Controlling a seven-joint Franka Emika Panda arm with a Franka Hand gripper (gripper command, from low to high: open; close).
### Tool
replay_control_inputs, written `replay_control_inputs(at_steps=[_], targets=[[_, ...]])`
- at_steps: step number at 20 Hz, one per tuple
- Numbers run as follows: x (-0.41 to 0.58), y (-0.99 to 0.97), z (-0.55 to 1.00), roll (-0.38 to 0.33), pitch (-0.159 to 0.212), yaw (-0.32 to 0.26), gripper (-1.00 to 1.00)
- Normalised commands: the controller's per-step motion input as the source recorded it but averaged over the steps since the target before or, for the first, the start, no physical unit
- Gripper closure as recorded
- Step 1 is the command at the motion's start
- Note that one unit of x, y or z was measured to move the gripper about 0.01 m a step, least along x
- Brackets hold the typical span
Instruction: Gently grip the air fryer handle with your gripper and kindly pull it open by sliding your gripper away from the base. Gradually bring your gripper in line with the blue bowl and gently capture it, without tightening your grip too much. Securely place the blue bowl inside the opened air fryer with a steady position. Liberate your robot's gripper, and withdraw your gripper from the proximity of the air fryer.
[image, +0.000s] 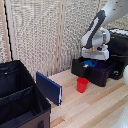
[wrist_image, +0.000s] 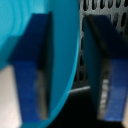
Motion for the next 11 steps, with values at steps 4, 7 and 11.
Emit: replay_control_inputs(at_steps=[4, 7, 11], targets=[[0.0, -0.1, 0.65, 0.142, 0.002, 0.0, -1.0], [0.03, -0.04, 0.82, 0.136, 0.006, 0.002, -1.0], [0.006, 0.0, 0.88, 0.107, 0.001, -0.004, -1.0]])
